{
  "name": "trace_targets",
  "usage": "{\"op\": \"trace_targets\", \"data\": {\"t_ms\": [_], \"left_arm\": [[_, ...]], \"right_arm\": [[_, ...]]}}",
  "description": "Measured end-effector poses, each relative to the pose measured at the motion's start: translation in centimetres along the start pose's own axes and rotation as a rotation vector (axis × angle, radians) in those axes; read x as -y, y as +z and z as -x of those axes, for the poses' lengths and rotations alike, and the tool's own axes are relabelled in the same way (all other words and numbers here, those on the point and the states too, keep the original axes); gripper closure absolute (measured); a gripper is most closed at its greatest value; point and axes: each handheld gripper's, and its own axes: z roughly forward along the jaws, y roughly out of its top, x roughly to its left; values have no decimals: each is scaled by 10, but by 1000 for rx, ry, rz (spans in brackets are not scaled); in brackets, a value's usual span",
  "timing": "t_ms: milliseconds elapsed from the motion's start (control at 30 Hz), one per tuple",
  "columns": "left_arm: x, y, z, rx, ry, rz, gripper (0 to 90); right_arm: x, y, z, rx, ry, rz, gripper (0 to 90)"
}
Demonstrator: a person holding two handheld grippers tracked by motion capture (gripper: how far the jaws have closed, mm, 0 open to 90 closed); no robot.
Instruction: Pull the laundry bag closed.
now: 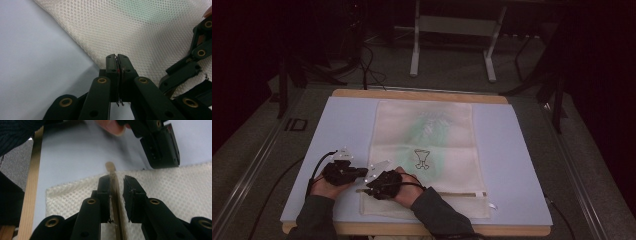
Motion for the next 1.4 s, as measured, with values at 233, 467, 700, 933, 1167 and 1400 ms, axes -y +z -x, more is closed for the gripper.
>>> {"op": "trace_targets", "data": {"t_ms": [233,467,700,933,1167,1400], "left_arm": [[0,-1,-1,2,-4,3,879],[1,-1,-2,-1,-15,8,879],[1,-2,-3,-1,-17,12,879],[1,-3,-3,2,-21,14,879],[2,-4,-5,-1,-31,23,879],[2,-8,-7,-3,-40,38,879]], "right_arm": [[-8,5,-1,-14,-2,10,764],[-17,18,0,-20,-18,-6,769],[-20,23,2,-26,-16,-11,771],[-23,33,-1,-22,-9,-32,785],[-24,33,-2,-7,-21,-22,809],[-25,24,1,-21,-12,31,809]]}}
